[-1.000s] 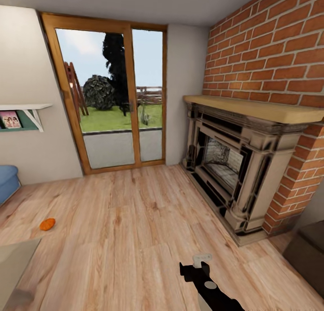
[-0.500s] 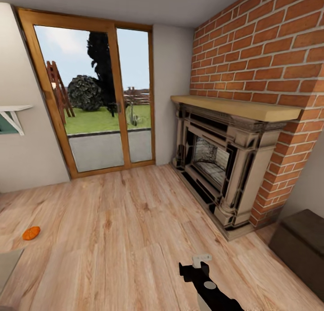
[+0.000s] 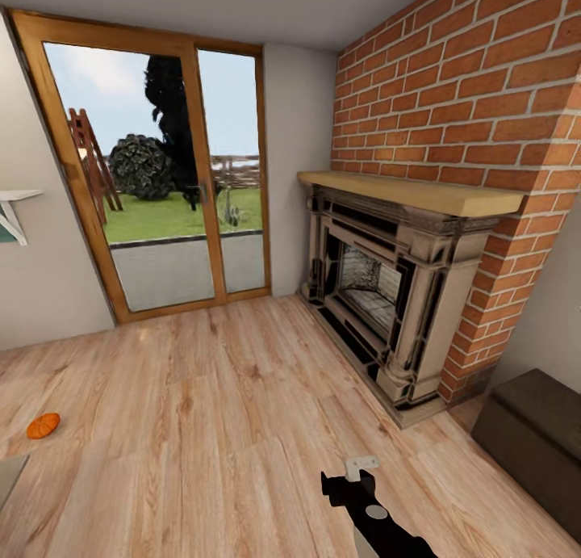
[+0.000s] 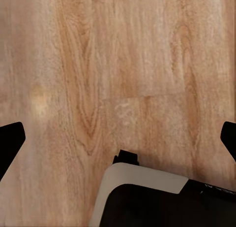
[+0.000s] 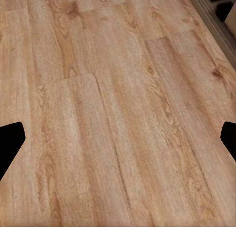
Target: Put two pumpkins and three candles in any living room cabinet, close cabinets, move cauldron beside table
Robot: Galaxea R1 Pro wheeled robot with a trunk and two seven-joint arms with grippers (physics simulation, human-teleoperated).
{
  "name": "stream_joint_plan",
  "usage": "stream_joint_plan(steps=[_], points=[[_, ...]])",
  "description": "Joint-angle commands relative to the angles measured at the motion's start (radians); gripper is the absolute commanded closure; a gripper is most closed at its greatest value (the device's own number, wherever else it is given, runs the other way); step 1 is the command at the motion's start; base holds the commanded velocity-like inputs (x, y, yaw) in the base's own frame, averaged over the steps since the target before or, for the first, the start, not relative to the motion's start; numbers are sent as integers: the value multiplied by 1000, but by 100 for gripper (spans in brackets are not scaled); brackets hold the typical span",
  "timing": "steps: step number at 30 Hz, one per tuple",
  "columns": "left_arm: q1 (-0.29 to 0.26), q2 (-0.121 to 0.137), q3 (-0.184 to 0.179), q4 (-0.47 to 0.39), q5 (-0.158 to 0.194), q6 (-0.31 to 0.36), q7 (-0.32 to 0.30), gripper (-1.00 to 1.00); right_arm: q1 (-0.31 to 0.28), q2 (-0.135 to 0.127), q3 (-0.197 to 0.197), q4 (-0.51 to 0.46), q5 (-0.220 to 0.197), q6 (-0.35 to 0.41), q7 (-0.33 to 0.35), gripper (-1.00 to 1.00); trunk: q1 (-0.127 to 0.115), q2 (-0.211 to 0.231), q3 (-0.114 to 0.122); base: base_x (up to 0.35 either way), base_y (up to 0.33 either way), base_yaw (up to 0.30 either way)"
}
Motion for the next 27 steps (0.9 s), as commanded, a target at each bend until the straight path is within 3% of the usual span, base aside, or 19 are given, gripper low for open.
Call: stream_joint_plan(steps=[1, 27], points=[[-1, -1, -9, 0, 5, -3, 4, -100, -1, 0, 8, 1, -10, -4, -6, -100, 0, -1, -2, 0, 0, -94], [-1, -2, -9, -1, 5, -3, 4, -100, -1, -1, 6, 1, -10, -4, -4, -100, 0, -1, -2, 0, 0, -276]])
